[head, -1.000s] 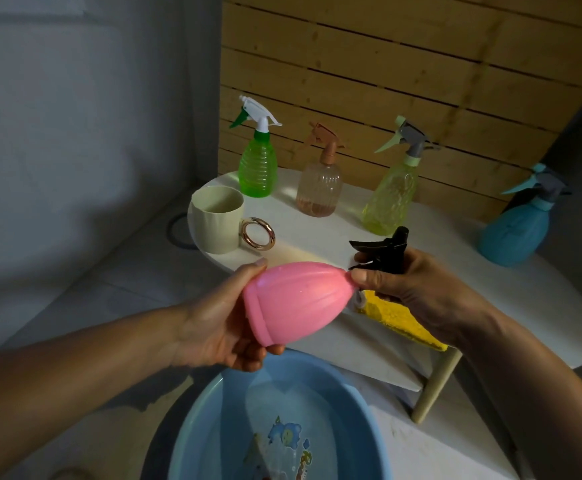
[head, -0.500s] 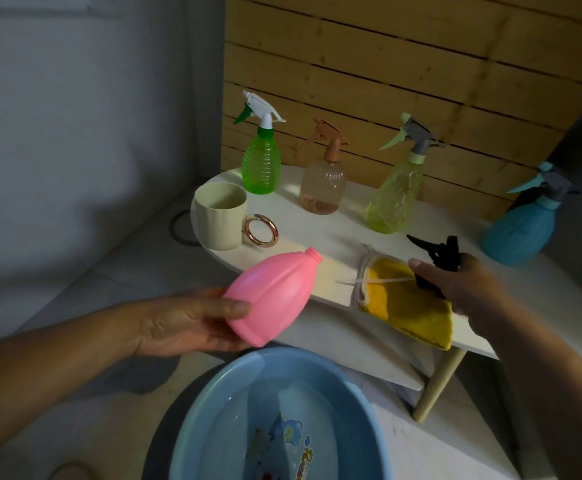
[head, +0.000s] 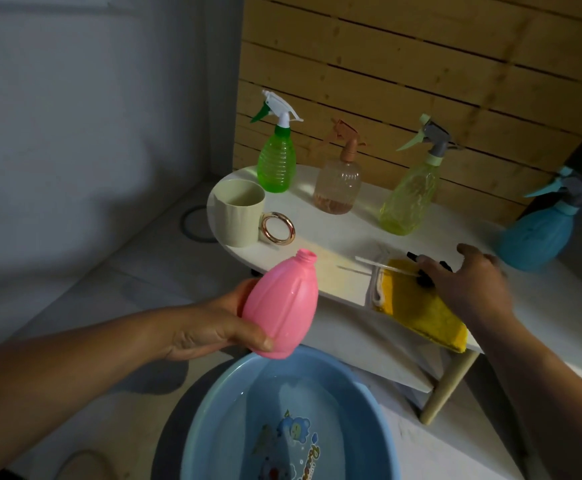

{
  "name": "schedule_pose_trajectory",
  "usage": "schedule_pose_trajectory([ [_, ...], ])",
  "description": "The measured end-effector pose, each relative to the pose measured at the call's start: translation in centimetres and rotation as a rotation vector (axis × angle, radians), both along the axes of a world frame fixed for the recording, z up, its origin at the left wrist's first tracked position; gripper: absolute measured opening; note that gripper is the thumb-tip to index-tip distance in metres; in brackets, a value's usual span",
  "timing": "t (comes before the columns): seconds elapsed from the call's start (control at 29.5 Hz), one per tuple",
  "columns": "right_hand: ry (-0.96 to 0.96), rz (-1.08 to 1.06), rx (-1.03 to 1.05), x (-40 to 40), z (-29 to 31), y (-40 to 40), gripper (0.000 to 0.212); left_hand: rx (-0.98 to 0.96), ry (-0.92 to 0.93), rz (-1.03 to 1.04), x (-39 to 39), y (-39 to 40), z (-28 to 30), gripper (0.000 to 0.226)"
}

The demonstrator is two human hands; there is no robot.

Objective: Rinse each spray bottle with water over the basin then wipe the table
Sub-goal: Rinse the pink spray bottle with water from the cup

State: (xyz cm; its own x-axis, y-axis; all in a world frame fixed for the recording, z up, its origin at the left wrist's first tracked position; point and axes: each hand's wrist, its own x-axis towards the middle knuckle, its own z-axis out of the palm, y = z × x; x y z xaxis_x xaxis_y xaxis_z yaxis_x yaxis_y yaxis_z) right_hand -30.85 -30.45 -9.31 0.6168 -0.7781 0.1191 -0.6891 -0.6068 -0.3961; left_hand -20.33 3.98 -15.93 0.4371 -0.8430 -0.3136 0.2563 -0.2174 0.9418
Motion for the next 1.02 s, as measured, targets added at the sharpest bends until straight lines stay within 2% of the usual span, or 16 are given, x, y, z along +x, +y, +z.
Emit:
schedule_pose_trajectory([
  [0.03,-0.066,0.045,-0.068,0.2,0.5,0.9,0.075,0.016,-0.012,0.019,0.1,0.2,0.0,0.107],
  [0.1,-0.258,0.221,-0.072,1.2,1.3,2.9,0.052,0.060,-0.066,0.022,0.2,0.5,0.0,0.110],
  [0.17,-0.360,0.412,0.116,3.1,2.6,5.5,0.033,0.099,-0.137,-0.010,0.0,0.5,0.1,0.111],
  [0.24,-0.347,0.556,0.307,5.9,3.3,8.2,0.023,0.108,-0.178,-0.021,-0.5,0.3,0.4,0.111],
  [0.34,-0.197,0.673,0.484,10.1,3.3,12.1,0.028,0.103,-0.208,-0.065,-1.0,0.1,0.8,0.110],
  [0.41,-0.075,0.695,0.555,12.1,2.7,14.2,0.038,0.098,-0.210,-0.062,-1.0,0.3,0.4,0.109],
  [0.47,-0.026,0.681,0.607,13.0,2.2,15.2,0.041,0.100,-0.235,-0.038,-1.0,0.3,0.0,0.109],
  [0.64,-0.062,0.651,0.699,12.6,1.5,15.4,0.031,0.073,-0.292,-0.024,-0.7,0.8,0.1,0.097],
  [0.85,-0.091,0.634,0.589,7.4,3.6,12.6,0.042,0.075,-0.381,0.039,-0.8,1.3,-0.7,0.110],
  [1.02,-0.061,0.624,0.713,2.4,4.3,10.9,0.041,0.135,-0.434,0.051,-1.3,1.7,-2.7,0.105],
])
